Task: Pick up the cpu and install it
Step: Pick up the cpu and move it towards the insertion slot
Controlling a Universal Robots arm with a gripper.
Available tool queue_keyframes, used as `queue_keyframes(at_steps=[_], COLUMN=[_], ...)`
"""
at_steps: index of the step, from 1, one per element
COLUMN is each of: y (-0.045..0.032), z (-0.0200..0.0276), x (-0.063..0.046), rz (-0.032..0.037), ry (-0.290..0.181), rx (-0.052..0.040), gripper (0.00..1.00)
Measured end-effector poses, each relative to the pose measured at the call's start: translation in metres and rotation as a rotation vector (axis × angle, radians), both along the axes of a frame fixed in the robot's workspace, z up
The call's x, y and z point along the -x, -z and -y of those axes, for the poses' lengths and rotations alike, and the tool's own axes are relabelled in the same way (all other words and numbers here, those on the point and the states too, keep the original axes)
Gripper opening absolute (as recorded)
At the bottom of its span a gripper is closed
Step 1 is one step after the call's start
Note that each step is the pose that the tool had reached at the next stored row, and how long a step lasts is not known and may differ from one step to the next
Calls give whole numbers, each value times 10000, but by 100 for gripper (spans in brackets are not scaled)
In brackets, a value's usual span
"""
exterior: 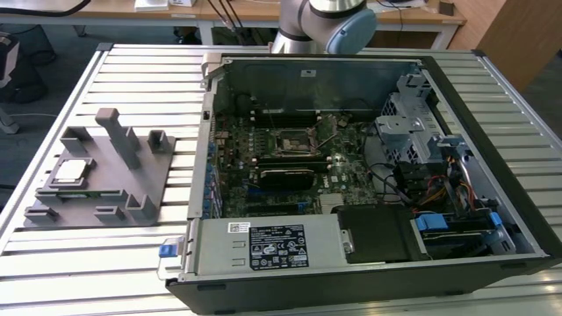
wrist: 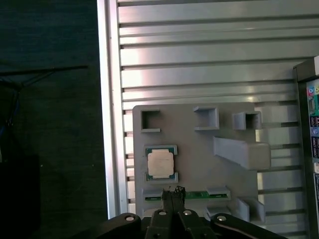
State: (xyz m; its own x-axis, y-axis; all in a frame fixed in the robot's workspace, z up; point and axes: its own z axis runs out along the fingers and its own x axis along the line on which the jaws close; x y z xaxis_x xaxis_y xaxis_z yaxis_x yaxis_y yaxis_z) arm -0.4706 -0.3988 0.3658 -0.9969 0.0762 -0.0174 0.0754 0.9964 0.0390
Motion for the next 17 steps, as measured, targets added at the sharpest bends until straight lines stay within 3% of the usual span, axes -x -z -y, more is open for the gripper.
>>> queue_keyframes(at_steps=[6,17], y=[45,178], z=[0,2], x=[0,3], rz=[-3,-11], ry=[-1,1], rx=[55,57], gripper=[11,11])
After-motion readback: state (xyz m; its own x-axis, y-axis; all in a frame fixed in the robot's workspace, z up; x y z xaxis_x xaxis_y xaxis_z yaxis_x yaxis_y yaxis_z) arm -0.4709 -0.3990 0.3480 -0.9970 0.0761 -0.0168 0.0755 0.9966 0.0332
